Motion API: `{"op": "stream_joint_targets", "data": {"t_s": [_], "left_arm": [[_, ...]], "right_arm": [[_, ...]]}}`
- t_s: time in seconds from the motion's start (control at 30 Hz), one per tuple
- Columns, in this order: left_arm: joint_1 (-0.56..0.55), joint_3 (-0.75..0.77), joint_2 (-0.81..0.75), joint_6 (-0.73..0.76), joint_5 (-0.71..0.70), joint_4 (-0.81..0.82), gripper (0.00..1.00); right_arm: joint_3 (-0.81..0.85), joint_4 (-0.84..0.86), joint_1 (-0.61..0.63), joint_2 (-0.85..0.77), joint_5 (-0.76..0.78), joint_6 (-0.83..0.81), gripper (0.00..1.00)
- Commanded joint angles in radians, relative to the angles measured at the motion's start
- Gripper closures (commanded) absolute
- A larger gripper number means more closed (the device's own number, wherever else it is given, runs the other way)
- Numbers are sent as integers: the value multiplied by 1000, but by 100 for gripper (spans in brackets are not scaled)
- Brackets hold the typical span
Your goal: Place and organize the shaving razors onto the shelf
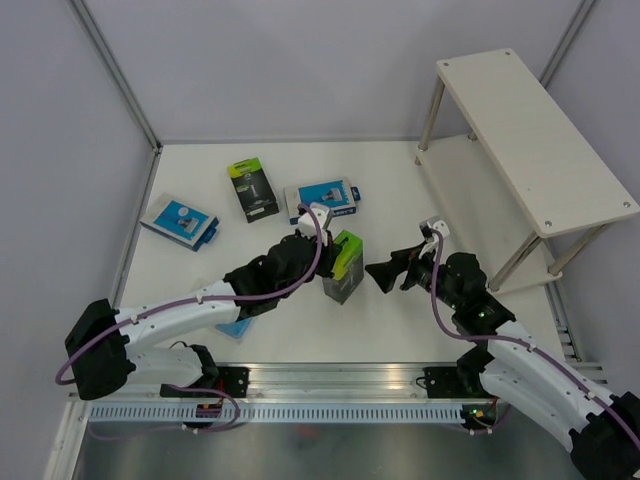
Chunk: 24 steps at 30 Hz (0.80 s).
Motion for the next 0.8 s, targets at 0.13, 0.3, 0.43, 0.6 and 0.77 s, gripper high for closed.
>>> {"op": "stream_joint_targets", "data": {"t_s": [0.13,0.3,0.43,0.6,0.77], "left_arm": [[-11,42,-18,255,150,64,98],[12,73,-16,405,264,3,98],[92,126,1,468,512,-70,98],[262,235,76,514,831,-185,98],[274,309,168,696,967,-268,98]], "right_arm": [[-26,268,2,117,-84,-68,2],[-13,351,2,196,-65,-170,2],[-6,363,2,200,-117,-273,2],[-23,377,0,180,-137,-374,2],[18,336,2,208,-183,-497,2]]}}
